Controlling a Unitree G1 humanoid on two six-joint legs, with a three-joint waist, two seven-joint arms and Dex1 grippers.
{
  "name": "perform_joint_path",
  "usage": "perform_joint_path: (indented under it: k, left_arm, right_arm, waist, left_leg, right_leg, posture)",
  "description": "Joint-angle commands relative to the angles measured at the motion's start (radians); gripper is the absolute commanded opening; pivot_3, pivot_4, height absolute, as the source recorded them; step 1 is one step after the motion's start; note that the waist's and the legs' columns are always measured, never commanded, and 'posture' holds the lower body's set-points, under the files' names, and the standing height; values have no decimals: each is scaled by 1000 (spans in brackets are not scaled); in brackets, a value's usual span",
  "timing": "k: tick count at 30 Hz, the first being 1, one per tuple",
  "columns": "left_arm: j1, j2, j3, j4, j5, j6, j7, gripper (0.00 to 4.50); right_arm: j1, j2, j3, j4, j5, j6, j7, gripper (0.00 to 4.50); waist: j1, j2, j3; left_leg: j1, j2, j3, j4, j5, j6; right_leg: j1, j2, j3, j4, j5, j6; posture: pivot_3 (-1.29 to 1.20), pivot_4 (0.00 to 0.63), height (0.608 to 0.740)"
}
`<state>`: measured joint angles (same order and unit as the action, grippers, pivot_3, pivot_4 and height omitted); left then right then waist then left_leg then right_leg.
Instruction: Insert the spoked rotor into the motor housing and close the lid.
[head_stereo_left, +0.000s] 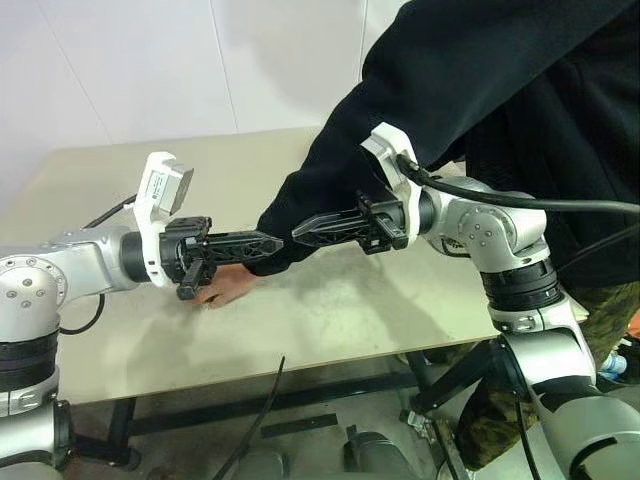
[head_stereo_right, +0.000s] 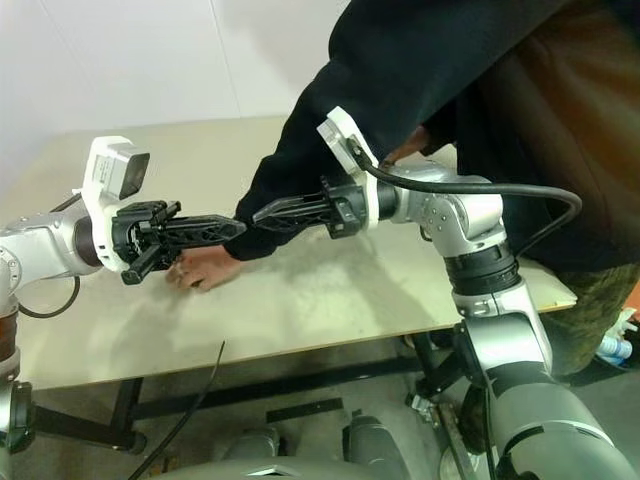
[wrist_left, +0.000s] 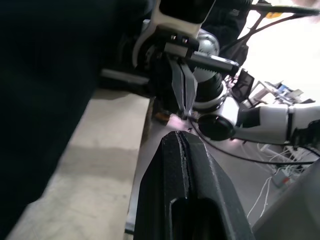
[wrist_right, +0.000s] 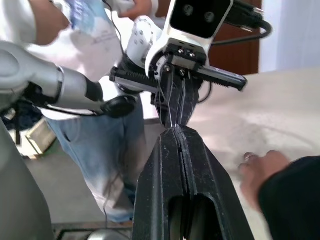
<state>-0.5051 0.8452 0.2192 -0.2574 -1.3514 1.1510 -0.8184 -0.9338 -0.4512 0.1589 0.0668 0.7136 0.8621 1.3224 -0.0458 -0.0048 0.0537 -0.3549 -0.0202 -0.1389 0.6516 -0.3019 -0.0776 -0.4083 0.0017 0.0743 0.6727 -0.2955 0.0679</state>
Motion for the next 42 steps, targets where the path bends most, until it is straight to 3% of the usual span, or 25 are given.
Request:
perform_joint_path:
  k: [1, 24, 36, 42]
  left_arm:
    - [-13, 5, 23, -3, 18, -23, -14, 24]
    - [-36, -6, 34, 8, 51, -39, -18, 24]
    - [-99, -90, -10, 2, 38, -20, 14, 24]
    - [-78, -33, 39, 33, 60, -8, -12, 24]
  right_arm:
    - [-26, 6, -17, -2, -9, -28, -5, 0]
    - [-8, 35, -33, -38, 10, -6, -68, 0]
    - [-41, 156, -28, -27, 8, -15, -125, 0]
    - [-33, 129, -53, -10, -6, -18, -108, 0]
  waist:
    - [0, 0, 0]
    - [0, 0, 0]
    - [0, 0, 0]
    - [-1, 0, 0]
  left_leg:
    - [0, 0, 0, 0, 0, 0]
    - [0, 0, 0, 0, 0, 0]
    - [0, 0, 0, 1, 0, 0]
    - [0, 0, 0, 1, 0, 0]
  right_leg:
    - [0, 0, 0, 0, 0, 0]
    - [0, -1, 0, 0, 0, 0]
    - [0, -1, 0, 1, 0, 0]
    - [-1, -1, 1, 3, 0, 0]
  posture:
    - [0, 0, 740]
    - [0, 0, 740]
    - [0, 0, 740]
    - [0, 0, 740]
